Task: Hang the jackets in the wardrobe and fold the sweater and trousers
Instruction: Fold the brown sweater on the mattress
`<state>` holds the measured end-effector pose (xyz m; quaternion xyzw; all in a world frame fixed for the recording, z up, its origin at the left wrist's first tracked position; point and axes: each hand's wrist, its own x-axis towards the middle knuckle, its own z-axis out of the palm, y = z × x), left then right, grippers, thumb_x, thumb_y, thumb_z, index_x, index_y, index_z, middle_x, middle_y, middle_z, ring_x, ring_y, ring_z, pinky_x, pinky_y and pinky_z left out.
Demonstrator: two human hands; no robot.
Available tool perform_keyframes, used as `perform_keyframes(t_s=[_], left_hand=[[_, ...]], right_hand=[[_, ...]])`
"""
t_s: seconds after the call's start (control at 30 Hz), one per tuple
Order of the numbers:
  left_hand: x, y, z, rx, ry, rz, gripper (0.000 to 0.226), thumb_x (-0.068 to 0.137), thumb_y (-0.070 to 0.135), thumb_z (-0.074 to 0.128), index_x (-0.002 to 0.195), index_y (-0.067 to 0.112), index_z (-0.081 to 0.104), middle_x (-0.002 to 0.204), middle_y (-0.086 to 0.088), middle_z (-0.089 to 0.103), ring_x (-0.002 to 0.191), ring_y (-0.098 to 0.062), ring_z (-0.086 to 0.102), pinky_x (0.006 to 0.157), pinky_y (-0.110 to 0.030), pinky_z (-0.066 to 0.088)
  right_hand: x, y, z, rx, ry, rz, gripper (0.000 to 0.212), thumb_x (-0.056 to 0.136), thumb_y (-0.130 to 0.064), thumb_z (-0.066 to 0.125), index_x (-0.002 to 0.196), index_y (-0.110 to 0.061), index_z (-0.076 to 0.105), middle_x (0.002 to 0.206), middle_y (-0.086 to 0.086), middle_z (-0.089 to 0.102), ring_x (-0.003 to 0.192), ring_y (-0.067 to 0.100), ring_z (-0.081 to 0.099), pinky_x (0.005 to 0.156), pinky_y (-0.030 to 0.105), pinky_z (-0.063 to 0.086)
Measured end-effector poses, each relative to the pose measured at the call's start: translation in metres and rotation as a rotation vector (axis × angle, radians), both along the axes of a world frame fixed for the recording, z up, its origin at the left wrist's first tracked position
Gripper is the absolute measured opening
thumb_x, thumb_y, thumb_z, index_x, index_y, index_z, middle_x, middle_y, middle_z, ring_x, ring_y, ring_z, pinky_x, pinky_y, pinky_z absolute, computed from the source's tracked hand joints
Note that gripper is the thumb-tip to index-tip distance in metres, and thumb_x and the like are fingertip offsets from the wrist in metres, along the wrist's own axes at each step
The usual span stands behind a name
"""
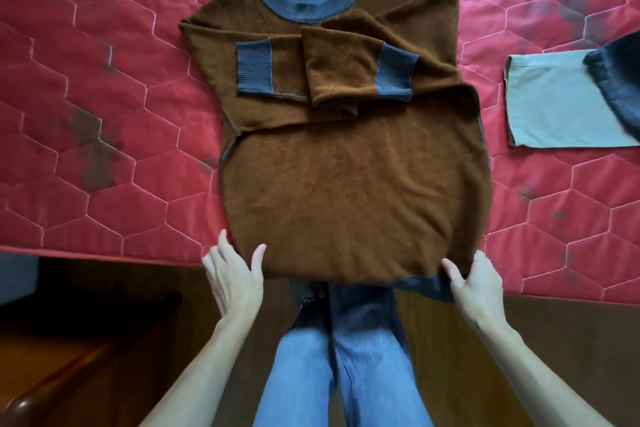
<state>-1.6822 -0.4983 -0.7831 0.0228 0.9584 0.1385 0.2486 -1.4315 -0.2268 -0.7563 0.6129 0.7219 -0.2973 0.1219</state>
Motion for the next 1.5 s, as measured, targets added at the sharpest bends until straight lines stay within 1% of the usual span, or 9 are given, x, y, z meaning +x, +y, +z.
perform_keyframes(t_s=[0.2, 0.5, 0.63, 0.77, 0.87, 1.07, 1.17, 1.33, 1.5], left_hand=[[0.010, -0.004, 0.023, 0.206, -0.091, -0.043, 0.033, 0.088, 0.041, 0.070, 0.087, 0.012, 0.056, 0.088, -0.001, 0.059, 0.087, -0.022, 0.057, 0.080, -0.037, 0.047], [0.012, -0.033, 0.049, 0.443, -0.490, 0.275, 0.070, 0.079, 0.060, 0.071, 0.132, 0.017, 0.055, 0.132, -0.002, 0.064, 0.120, -0.019, 0.062, 0.105, -0.047, 0.048], [-0.016, -0.010, 0.087, 0.496, -0.474, 0.415, 0.019, 0.095, 0.028, 0.064, 0.112, 0.020, 0.060, 0.117, -0.007, 0.069, 0.108, -0.025, 0.068, 0.099, -0.050, 0.052], [-0.066, 0.040, 0.118, 0.716, -0.448, 0.651, 0.057, 0.093, 0.015, 0.066, 0.146, 0.020, 0.043, 0.141, -0.009, 0.052, 0.118, -0.026, 0.061, 0.094, -0.043, 0.053], [-0.117, 0.090, 0.138, 0.928, -0.431, 0.760, 0.048, 0.099, 0.011, 0.053, 0.145, 0.020, 0.042, 0.114, -0.003, 0.061, 0.091, -0.014, 0.066, 0.077, -0.030, 0.057], [-0.244, 0.192, 0.159, 1.174, -0.382, 1.042, 0.015, 0.100, -0.001, 0.047, 0.089, 0.004, 0.057, 0.058, -0.005, 0.069, 0.048, -0.008, 0.068, 0.048, -0.019, 0.054], [-0.298, 0.225, 0.147, 1.305, -0.324, 1.137, 0.014, 0.098, -0.007, 0.044, 0.106, -0.009, 0.056, 0.079, -0.022, 0.069, 0.059, -0.023, 0.073, 0.054, -0.028, 0.059], [-0.324, 0.248, 0.088, 0.970, -0.310, 1.071, 0.047, 0.100, 0.018, 0.050, 0.144, 0.005, 0.040, 0.124, -0.022, 0.057, 0.118, -0.032, 0.060, 0.102, -0.044, 0.049], [-0.278, 0.242, 0.039, 0.171, -0.056, 0.391, 0.060, 0.092, 0.027, 0.064, 0.145, 0.011, 0.042, 0.143, -0.017, 0.046, 0.130, -0.034, 0.046, 0.110, -0.040, 0.034]], right_hand=[[-0.011, -0.025, 0.012, -0.097, 0.188, -0.073, 0.028, 0.086, -0.031, 0.073, 0.091, -0.008, 0.058, 0.091, 0.006, 0.062, 0.087, 0.025, 0.058, 0.077, 0.038, 0.045], [0.000, -0.019, 0.060, -0.197, 0.383, -0.425, 0.011, 0.091, -0.024, 0.069, 0.096, -0.016, 0.064, 0.095, 0.001, 0.070, 0.097, 0.025, 0.067, 0.089, 0.045, 0.055], [-0.018, 0.001, 0.097, -0.251, 0.524, -0.629, 0.012, 0.089, -0.015, 0.068, 0.094, -0.004, 0.067, 0.087, 0.009, 0.067, 0.081, 0.022, 0.062, 0.071, 0.034, 0.049], [-0.072, 0.044, 0.117, -0.319, 0.688, -0.721, 0.048, 0.074, -0.024, 0.080, 0.115, -0.004, 0.065, 0.121, 0.023, 0.067, 0.104, 0.033, 0.067, 0.098, 0.051, 0.049], [-0.128, 0.094, 0.118, -0.254, 0.804, -0.682, 0.078, 0.064, -0.035, 0.082, 0.137, -0.025, 0.056, 0.134, 0.007, 0.063, 0.115, 0.025, 0.065, 0.100, 0.051, 0.052], [-0.286, 0.200, 0.135, -0.369, 0.964, -0.637, 0.038, 0.094, -0.005, 0.059, 0.132, -0.009, 0.057, 0.084, -0.004, 0.064, 0.070, 0.002, 0.064, 0.050, 0.022, 0.055], [-0.352, 0.244, 0.126, -0.432, 0.981, -0.563, 0.050, 0.096, -0.008, 0.060, 0.143, -0.009, 0.044, 0.105, 0.005, 0.063, 0.092, 0.015, 0.066, 0.065, 0.029, 0.059], [-0.393, 0.273, 0.078, -0.400, 0.693, -0.226, 0.070, 0.098, -0.032, 0.060, 0.155, -0.015, 0.022, 0.135, 0.013, 0.057, 0.112, 0.023, 0.063, 0.090, 0.033, 0.052], [-0.332, 0.272, 0.020, -0.060, -0.044, 0.005, 0.081, 0.086, -0.045, 0.071, 0.146, -0.005, 0.034, 0.143, 0.027, 0.045, 0.133, 0.044, 0.042, 0.110, 0.050, 0.035]])
